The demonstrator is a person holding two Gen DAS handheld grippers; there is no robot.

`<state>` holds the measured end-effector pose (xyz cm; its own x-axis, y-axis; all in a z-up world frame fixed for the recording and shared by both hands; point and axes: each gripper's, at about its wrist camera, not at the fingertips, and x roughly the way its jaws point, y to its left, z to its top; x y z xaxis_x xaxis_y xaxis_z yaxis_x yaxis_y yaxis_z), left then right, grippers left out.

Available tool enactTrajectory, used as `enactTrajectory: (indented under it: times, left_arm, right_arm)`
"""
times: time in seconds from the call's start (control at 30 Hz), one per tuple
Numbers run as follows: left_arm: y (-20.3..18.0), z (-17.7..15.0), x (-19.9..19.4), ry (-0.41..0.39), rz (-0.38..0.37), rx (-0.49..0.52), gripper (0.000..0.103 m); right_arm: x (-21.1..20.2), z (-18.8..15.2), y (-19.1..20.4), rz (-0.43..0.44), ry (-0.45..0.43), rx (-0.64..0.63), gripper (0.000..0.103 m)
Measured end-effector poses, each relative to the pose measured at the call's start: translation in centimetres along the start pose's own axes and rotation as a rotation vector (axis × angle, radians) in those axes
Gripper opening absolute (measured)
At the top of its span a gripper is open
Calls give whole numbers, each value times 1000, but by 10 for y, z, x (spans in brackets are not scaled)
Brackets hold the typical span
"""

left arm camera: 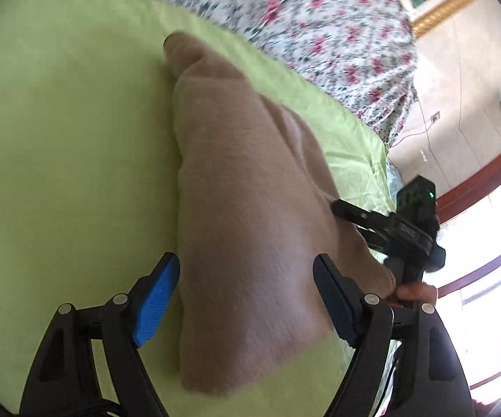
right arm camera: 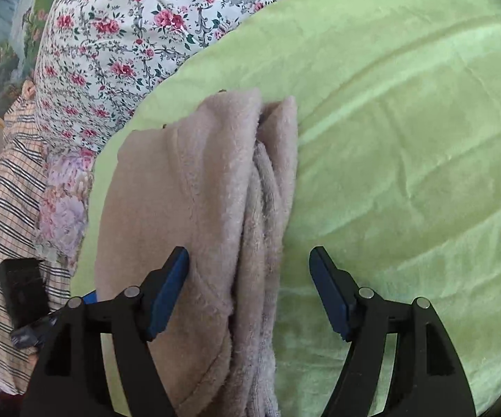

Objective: Fold small clothes

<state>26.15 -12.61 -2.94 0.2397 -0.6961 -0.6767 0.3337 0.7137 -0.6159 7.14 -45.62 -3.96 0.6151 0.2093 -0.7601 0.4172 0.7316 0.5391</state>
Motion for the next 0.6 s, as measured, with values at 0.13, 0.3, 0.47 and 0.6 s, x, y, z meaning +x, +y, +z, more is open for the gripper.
enactTrajectory:
  times: [0.13,0.3,0.47,0.6]
  left_arm:
    - [23,19,32,79,-20,-62,83]
    - [36,35,58,98,-77,-50,62]
    - [30,33,45,67,-70,5,43]
    - [29,13,-3,28,-58,27,42]
  right_arm:
    - [13,8,-5,23,24,16,73]
    - [28,9,-3,83,66,42,41]
    - [20,-3,20,106,18,29,30]
    - [12,-22,59,166,-2,-25,29]
